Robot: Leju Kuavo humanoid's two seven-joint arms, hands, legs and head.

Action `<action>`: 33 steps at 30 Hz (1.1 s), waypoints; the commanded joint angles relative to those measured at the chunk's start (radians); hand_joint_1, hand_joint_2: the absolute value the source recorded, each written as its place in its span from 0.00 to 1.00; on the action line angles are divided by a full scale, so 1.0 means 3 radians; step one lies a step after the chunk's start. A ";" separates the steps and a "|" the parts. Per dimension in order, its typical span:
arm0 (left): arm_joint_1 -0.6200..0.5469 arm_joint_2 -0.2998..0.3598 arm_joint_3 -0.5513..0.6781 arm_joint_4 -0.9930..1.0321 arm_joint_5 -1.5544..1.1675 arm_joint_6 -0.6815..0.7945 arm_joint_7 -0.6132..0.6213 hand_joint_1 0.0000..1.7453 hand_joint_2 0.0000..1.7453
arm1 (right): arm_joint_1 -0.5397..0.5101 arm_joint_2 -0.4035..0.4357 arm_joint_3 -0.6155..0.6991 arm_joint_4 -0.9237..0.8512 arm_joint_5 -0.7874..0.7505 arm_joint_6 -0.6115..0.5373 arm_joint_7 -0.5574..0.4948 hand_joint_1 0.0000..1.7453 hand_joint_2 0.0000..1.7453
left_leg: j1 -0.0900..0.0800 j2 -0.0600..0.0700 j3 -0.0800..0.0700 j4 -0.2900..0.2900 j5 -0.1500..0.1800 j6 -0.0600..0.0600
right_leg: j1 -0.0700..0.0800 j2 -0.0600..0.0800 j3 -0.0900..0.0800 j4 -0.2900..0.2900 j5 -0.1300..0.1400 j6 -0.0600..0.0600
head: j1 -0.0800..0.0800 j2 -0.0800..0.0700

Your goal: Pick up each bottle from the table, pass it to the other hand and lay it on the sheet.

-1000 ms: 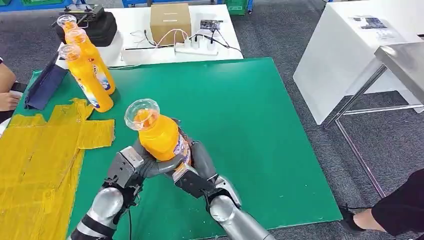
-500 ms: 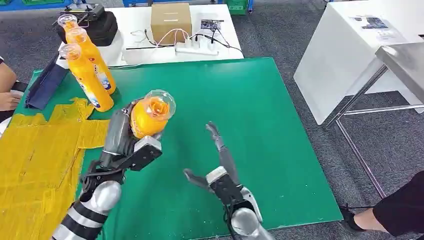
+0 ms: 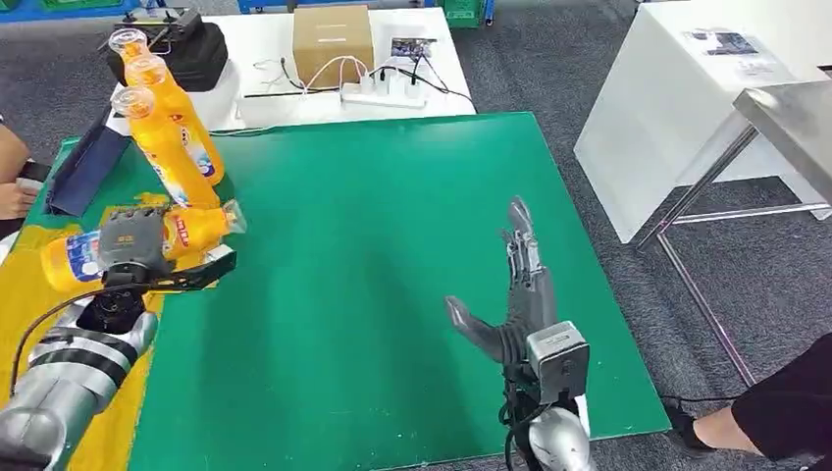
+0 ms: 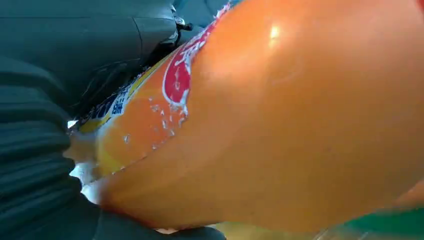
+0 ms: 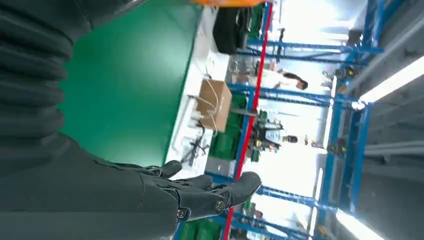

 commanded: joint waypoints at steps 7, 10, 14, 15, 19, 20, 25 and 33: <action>-0.0169 -0.0016 0.0058 0.0868 0.0254 -0.0265 -0.0160 0.71 1.00 | -0.0128 -0.0080 -0.0040 0.0132 0.0020 -0.0034 0.0072 0.00 1.00 | 0.0002 -0.0002 0.0014 0.0001 -0.0006 0.0001 | 0.0003 0.0001 0.0017 -0.0001 -0.0006 -0.0008 | 0.0000 0.0000; -0.0169 -0.0016 0.0058 0.0868 0.0254 -0.0265 -0.0160 0.71 1.00 | -0.0128 -0.0080 -0.0040 0.0132 0.0020 -0.0034 0.0072 0.00 1.00 | 0.0001 -0.0003 0.0017 0.0000 -0.0007 0.0001 | 0.0001 0.0002 0.0020 -0.0001 -0.0007 -0.0009 | 0.0000 0.0000; -0.0133 -0.0094 0.0329 0.0795 0.0462 -0.0155 -0.0449 0.00 1.00 | -0.0140 -0.0105 -0.0043 0.0189 0.0015 -0.0047 0.0103 0.00 1.00 | 0.0002 -0.0005 0.0022 0.0000 -0.0009 0.0001 | 0.0003 0.0001 0.0027 -0.0002 -0.0009 -0.0011 | 0.0001 0.0000; -0.0128 -0.0108 0.0361 0.0771 0.0483 -0.0100 -0.0492 0.00 1.00 | -0.0142 -0.0105 -0.0043 0.0200 0.0017 -0.0048 0.0105 0.00 1.00 | 0.0001 -0.0007 0.0020 -0.0001 -0.0007 0.0001 | 0.0002 -0.0001 0.0024 -0.0002 -0.0008 -0.0009 | 0.0000 0.0000; -0.0129 -0.0136 0.0456 0.0683 0.0552 0.0011 -0.0606 0.00 1.00 | -0.0142 -0.0108 -0.0046 0.0219 0.0026 -0.0051 0.0119 0.00 1.00 | 0.0001 -0.0009 0.0010 -0.0002 -0.0003 0.0001 | 0.0001 -0.0002 0.0014 -0.0003 -0.0004 -0.0006 | 0.0000 0.0000; -0.0118 -0.0140 0.0490 0.0647 0.0583 0.0065 -0.0641 0.00 1.00 | -0.0138 -0.0111 -0.0047 0.0219 0.0042 -0.0058 0.0121 0.00 1.00 | 0.0002 -0.0009 0.0019 0.0000 -0.0007 0.0001 | 0.0002 -0.0003 0.0024 -0.0002 -0.0009 -0.0009 | 0.0000 0.0000; 0.0000 -0.0129 0.0572 0.0452 0.0629 0.0397 -0.0683 0.00 1.00 | -0.0118 -0.0130 -0.0038 0.0225 0.0172 -0.0096 0.0167 0.00 1.00 | 0.0000 -0.0007 0.0014 -0.0002 -0.0005 0.0001 | 0.0001 -0.0001 0.0017 -0.0003 -0.0006 -0.0007 | 0.0000 0.0000; 0.0892 -0.0315 0.1053 -0.0915 0.1396 0.1241 -0.1395 0.00 1.00 | 0.0095 -0.0131 -0.0104 0.0149 0.0156 -0.0023 0.0204 0.00 1.00 | -0.0003 -0.0007 0.0019 -0.0007 -0.0006 0.0002 | -0.0003 -0.0001 0.0020 -0.0007 -0.0007 -0.0006 | 0.0000 0.0000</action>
